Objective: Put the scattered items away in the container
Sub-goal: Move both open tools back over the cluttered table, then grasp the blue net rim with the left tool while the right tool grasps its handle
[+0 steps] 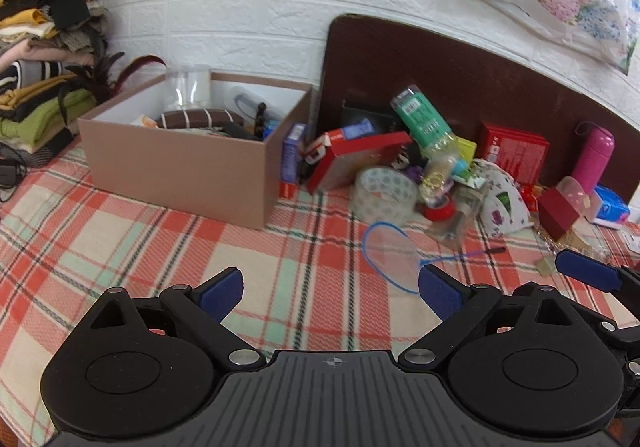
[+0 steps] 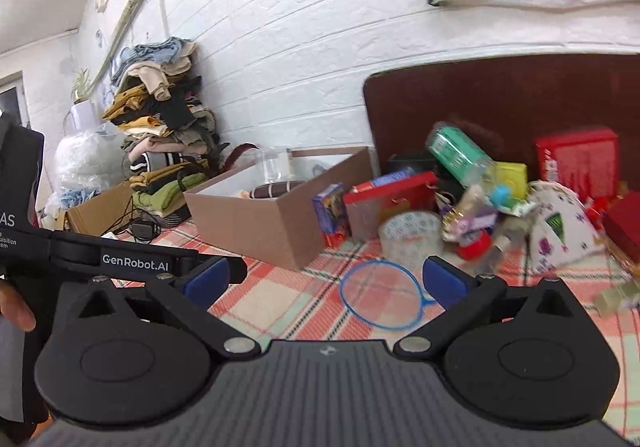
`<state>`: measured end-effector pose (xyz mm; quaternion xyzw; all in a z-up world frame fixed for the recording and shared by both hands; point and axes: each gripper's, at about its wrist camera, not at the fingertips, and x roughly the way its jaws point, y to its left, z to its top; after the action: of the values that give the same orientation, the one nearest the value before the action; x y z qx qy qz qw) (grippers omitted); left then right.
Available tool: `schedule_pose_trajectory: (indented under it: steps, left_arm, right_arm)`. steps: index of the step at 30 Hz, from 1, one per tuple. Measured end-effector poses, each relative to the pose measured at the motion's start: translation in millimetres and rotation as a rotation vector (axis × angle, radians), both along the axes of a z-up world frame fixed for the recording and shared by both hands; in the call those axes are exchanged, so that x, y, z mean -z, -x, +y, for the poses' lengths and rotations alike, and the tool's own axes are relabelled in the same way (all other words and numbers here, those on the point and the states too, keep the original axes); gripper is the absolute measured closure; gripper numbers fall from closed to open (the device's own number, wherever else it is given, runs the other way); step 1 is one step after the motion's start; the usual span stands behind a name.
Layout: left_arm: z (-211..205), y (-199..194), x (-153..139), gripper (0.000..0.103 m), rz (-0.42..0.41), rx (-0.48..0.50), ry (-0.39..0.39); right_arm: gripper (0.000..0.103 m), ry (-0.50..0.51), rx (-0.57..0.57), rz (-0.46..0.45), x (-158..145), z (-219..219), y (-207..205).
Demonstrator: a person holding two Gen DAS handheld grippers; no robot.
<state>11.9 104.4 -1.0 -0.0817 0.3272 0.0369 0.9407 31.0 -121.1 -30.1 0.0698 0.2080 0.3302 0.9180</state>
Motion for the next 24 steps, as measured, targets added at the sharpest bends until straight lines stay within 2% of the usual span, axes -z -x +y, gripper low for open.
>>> schedule_pose_trajectory:
  steps: [7,15,24]
  left_arm:
    - [-18.1,-15.5,23.7,0.003,0.062,0.036,0.002]
    - [-21.5,-60.9,52.6,0.003,0.126,0.047,0.017]
    - [-15.7,-125.0,74.0,0.026,0.165,0.050,0.086]
  right_arm:
    - [0.001,-0.003,0.063,0.052,21.7,-23.1,-2.4]
    - [0.001,0.004,0.133,0.140,54.7,-44.1,-32.3]
    - [0.001,0.034,0.210,0.217,82.5,-64.6,-97.4]
